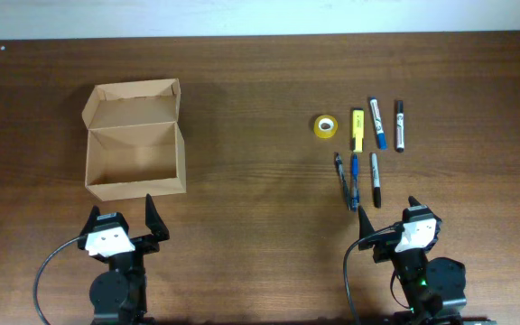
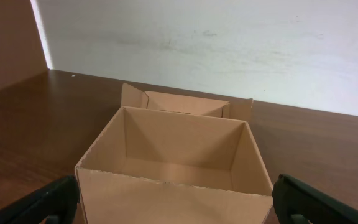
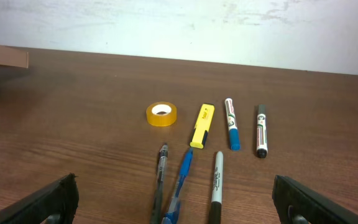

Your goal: Pack container

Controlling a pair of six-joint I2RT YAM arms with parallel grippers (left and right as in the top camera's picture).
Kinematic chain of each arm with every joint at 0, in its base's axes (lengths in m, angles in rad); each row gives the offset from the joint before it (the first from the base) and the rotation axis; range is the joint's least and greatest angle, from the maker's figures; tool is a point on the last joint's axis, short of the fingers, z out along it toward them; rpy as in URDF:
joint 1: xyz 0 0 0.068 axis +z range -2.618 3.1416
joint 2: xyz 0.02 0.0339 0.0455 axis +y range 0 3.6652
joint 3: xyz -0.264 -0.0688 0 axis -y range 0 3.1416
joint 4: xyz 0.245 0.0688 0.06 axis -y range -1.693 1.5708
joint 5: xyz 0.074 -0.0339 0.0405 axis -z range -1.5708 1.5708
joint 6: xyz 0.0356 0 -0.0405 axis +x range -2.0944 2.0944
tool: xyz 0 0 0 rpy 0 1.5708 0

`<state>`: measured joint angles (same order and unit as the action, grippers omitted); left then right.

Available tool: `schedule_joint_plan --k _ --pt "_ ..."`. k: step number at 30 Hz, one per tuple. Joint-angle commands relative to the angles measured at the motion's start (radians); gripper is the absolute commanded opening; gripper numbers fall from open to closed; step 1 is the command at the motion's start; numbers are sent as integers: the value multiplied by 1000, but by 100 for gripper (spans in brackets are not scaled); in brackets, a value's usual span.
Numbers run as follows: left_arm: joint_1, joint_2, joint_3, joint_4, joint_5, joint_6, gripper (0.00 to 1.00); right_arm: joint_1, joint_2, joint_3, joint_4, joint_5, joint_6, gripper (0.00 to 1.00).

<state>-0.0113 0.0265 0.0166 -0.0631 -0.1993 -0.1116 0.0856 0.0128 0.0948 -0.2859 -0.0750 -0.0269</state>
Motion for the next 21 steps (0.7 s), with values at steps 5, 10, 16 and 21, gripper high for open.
schedule_joint_plan --k 5,10,16,21 --pt "-4 -9 -7 0 -7 16 100 -9 -10 -6 -2 8 5 99" --pt "-4 -9 -7 0 -7 16 100 -9 -10 -6 -2 8 5 99" --pt "-4 -9 -7 24 -2 16 100 -9 -10 -6 -2 8 5 99" --pt "-4 -9 -6 29 77 11 100 -9 -10 -6 -2 8 5 99"
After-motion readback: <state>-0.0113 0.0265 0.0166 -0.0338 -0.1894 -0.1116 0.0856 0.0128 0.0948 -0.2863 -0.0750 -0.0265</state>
